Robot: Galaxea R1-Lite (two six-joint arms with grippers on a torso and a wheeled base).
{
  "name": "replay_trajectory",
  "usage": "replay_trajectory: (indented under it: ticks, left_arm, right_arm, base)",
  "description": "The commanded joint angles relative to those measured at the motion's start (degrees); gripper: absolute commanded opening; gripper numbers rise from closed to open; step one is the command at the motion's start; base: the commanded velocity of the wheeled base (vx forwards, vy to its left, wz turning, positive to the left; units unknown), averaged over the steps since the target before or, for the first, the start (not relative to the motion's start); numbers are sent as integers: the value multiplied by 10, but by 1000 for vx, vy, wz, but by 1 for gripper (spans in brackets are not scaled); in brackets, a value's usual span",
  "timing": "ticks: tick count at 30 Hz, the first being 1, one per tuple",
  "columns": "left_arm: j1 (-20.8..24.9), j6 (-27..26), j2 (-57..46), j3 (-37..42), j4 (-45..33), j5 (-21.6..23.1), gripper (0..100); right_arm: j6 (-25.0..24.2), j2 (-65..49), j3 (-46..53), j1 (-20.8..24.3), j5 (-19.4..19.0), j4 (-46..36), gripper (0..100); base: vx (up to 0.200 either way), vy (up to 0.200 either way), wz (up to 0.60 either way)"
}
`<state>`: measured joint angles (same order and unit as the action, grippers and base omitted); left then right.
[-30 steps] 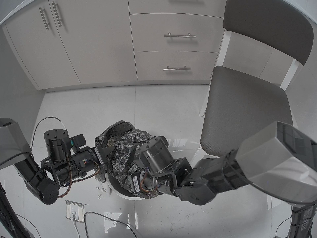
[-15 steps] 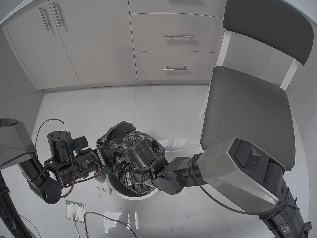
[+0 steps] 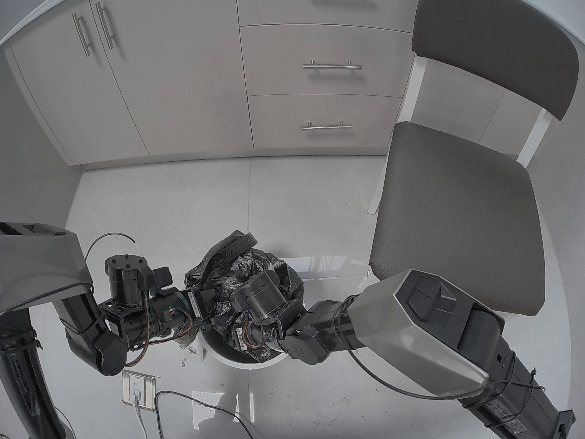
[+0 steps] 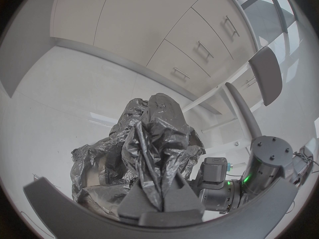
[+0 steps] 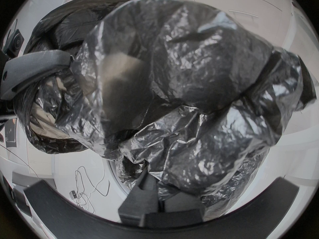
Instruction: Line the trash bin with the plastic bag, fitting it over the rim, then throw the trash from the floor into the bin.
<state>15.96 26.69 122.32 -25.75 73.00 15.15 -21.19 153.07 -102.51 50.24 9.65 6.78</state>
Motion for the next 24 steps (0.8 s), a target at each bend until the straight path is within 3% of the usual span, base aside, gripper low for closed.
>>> replay_trajectory:
  ticks: [1, 10, 11, 24]
  left_arm:
    - [0, -1, 21, -3, 0, 0, 0]
    - [0, -1, 30, -5, 0, 0, 0]
    - [0, -1, 30, -6, 0, 0, 0]
    - [0, 0, 28, -6, 0, 1, 0]
  right_arm:
    - [0, 3, 2, 3, 2, 0, 0]
    - [14, 0, 5, 9, 14, -19, 0]
    - [17, -1, 2, 9, 15, -27, 100]
    - [0, -86, 67, 28, 13, -31, 100]
  base:
    - [0, 0, 0]
    - [0, 0, 0]
    - [0, 0, 0]
    - [0, 0, 0]
